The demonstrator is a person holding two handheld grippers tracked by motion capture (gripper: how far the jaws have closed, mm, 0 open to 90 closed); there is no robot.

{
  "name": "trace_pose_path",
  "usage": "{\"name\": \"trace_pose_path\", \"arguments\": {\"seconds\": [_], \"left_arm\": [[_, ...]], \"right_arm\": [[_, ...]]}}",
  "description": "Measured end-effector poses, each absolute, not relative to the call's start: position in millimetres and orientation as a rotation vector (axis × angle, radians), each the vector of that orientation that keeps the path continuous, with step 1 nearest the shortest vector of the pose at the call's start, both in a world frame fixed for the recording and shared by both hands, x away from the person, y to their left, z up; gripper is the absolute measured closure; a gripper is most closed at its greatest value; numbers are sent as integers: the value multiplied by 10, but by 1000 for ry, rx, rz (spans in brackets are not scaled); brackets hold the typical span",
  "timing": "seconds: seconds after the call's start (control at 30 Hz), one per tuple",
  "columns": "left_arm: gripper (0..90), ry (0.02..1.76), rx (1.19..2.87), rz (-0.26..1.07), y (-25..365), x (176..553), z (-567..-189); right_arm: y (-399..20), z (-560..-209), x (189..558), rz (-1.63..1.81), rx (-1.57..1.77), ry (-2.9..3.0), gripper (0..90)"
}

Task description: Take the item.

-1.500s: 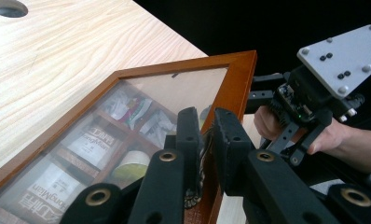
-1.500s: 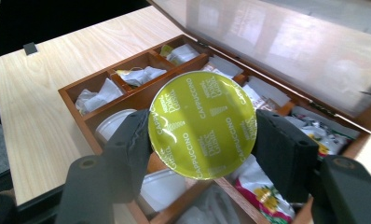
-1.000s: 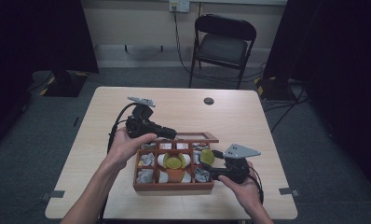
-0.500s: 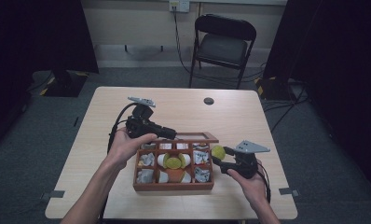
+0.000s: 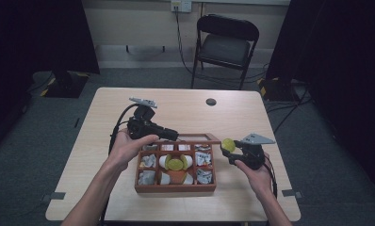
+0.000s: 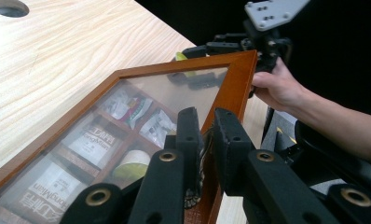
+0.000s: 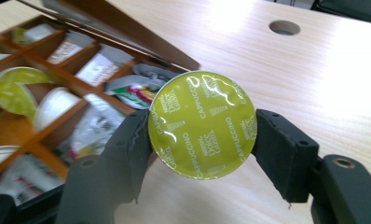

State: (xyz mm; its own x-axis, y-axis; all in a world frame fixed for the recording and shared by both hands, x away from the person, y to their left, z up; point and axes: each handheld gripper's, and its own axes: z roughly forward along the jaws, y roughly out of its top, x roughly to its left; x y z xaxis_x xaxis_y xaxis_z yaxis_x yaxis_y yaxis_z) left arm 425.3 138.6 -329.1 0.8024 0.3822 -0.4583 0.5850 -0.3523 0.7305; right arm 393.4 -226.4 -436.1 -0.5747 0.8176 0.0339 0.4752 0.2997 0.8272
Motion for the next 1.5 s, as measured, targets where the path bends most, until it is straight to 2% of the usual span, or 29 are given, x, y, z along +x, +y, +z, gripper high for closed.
{"name": "trace_pose_path", "arguments": {"seconds": [0.43, 1.23, 1.5], "left_arm": [[812, 715, 1993, -244, 1382, 4243, -3287], [812, 710, 2000, -246, 1381, 4241, -3288], [812, 709, 2001, -245, 1380, 4239, -3287]], "right_arm": [[-2239, -4615, 4350, 1086, 1240, 2199, 375], [-2162, -4832, 4418, 1003, 1264, 2243, 372], [-2177, -4831, 4418, 1021, 1281, 2239, 256]]}}
